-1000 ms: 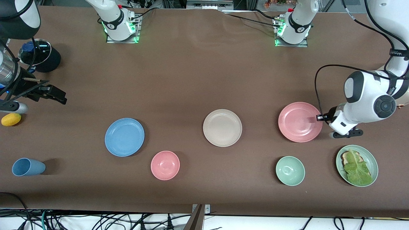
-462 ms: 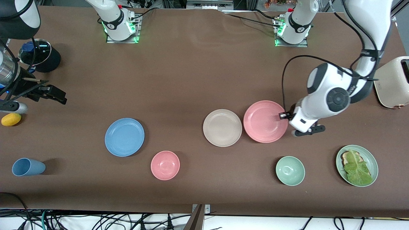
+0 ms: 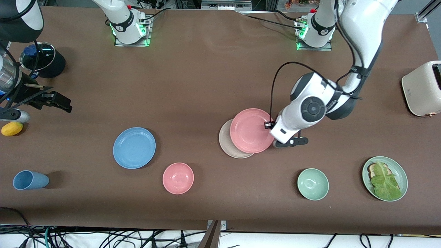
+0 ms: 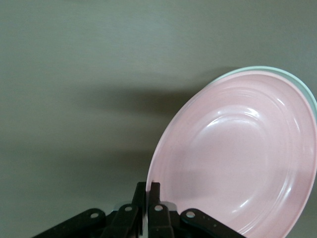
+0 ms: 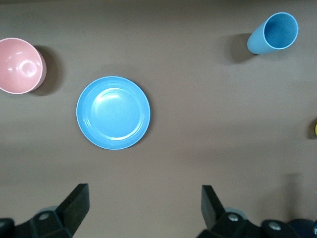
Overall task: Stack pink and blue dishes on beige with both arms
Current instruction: 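Carry the pink plate with the left gripper onto the beige plate, then open the left gripper to release the pink plate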
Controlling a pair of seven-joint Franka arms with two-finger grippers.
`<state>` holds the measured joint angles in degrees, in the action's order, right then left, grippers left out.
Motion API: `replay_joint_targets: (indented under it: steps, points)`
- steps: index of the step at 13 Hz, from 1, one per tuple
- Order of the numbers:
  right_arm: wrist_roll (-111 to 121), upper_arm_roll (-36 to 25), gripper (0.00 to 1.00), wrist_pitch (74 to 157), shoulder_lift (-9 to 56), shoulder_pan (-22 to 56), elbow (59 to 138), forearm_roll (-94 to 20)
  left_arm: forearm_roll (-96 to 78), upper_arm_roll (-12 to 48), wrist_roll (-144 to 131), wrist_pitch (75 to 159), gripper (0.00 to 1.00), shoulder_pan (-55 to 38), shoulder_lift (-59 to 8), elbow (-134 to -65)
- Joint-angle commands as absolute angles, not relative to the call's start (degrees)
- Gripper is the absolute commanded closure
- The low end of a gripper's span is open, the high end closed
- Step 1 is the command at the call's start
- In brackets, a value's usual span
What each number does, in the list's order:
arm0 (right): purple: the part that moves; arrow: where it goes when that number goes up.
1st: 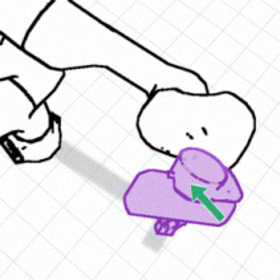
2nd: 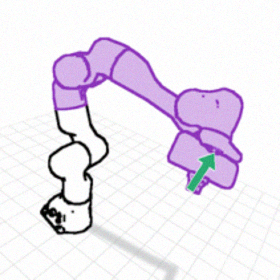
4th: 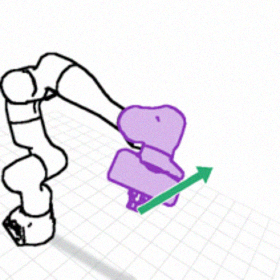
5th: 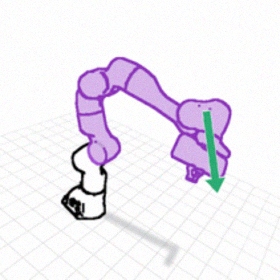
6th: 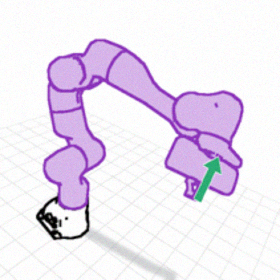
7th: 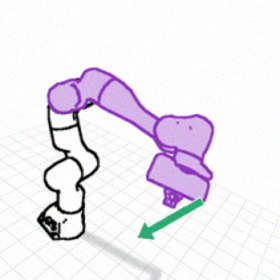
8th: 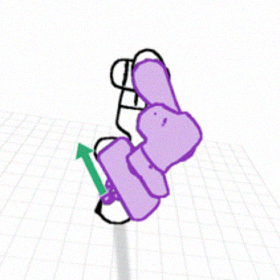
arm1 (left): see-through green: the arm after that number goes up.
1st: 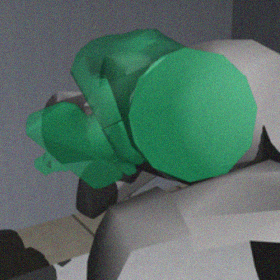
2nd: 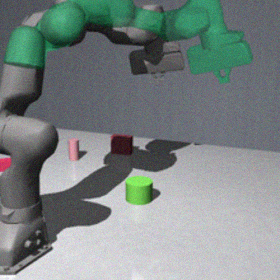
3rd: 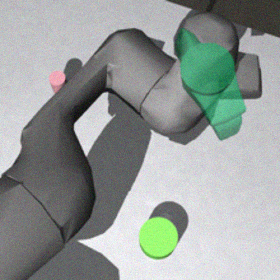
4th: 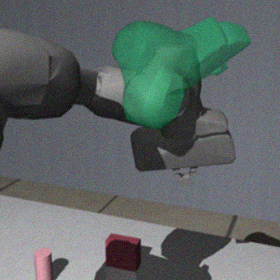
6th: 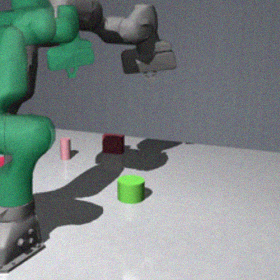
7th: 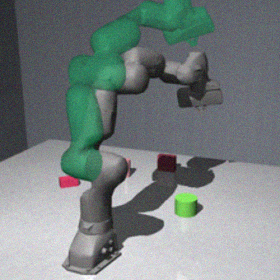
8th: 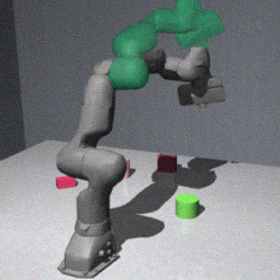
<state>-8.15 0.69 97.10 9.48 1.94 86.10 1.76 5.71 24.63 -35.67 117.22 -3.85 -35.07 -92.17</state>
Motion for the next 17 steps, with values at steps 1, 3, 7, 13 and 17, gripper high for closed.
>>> replay_joint_targets:
  steps: [1, 3, 7, 13, 17]
  points:
    - [-7.3, 1.1, 0.00, 96.8, 9.2, 1.4, 85.5, 0.7, 11.0, 24.0, -37.4, 116.4, 1.00, -5.4, -38.8, -88.3]
    - [-7.1, 1.0, 0.00, 96.9, 9.5, 1.3, 85.5, 0.8, 12.7, 24.0, -38.6, 116.7, 1.00, -6.3, -39.9, -87.0]
    - [-4.5, 1.1, 0.00, 97.1, 9.9, -0.2, 85.5, 0.5, 14.0, 23.7, -41.6, 119.2, 1.00, -8.2, -41.7, -86.1]
    - [-5.4, 1.0, 0.00, 97.5, 9.8, -0.3, 85.3, -1.2, 15.2, 23.0, -42.4, 120.2, 0.23, -8.9, -42.4, -85.9]
    - [-5.4, 1.1, 0.00, 97.9, 10.0, -0.3, 85.3, -1.1, 17.6, 23.0, -42.5, 119.8, 0.00, -7.0, -41.6, -85.9]
